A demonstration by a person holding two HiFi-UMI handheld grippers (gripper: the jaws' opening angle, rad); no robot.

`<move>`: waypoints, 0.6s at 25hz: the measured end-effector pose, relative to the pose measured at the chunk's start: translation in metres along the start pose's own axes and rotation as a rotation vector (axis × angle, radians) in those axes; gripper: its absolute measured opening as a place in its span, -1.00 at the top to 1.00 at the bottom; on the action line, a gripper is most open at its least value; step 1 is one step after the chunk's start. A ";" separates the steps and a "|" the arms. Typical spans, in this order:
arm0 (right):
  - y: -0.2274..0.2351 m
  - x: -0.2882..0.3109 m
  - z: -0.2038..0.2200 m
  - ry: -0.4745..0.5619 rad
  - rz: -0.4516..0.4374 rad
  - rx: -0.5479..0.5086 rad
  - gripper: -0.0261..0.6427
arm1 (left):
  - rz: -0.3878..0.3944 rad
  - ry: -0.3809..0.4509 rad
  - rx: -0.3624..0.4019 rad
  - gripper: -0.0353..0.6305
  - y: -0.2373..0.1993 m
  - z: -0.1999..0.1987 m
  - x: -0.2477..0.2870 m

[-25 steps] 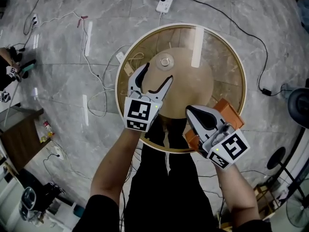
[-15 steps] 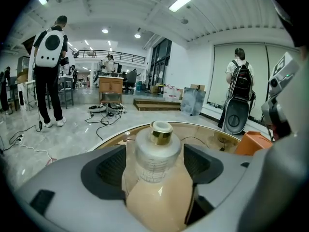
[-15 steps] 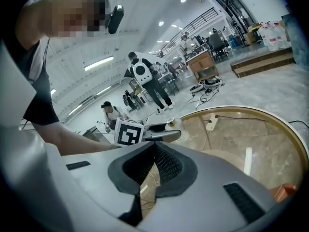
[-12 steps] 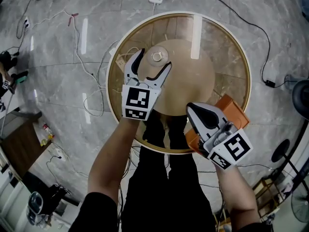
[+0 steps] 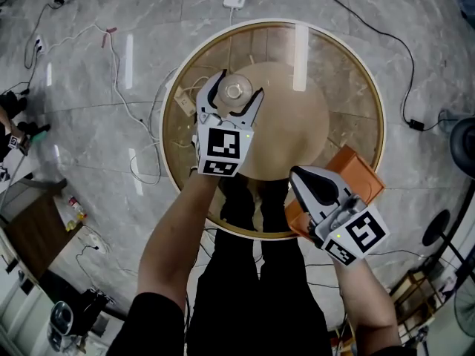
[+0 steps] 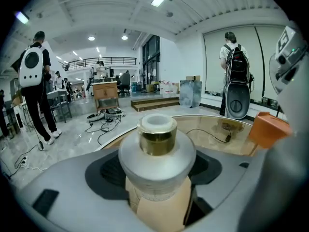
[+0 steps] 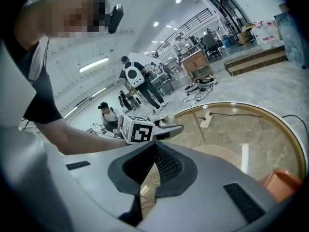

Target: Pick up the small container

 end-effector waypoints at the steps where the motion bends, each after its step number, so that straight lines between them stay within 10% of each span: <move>1: 0.000 0.000 0.001 0.002 0.000 0.002 0.88 | -0.001 -0.002 0.004 -0.14 0.000 0.001 0.002; 15: -0.032 -0.029 -0.008 0.045 -0.016 -0.019 0.88 | 0.001 0.022 -0.054 -0.13 0.022 -0.044 -0.054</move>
Point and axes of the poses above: the fingertips, and each gripper's own axes: x forward along the fingers, y to its right, z out of its underside, the point moved 9 cm from there along -x, backward along the fingers, and after that the axes turned 2 degrees about -z, right-handed, at the moved point
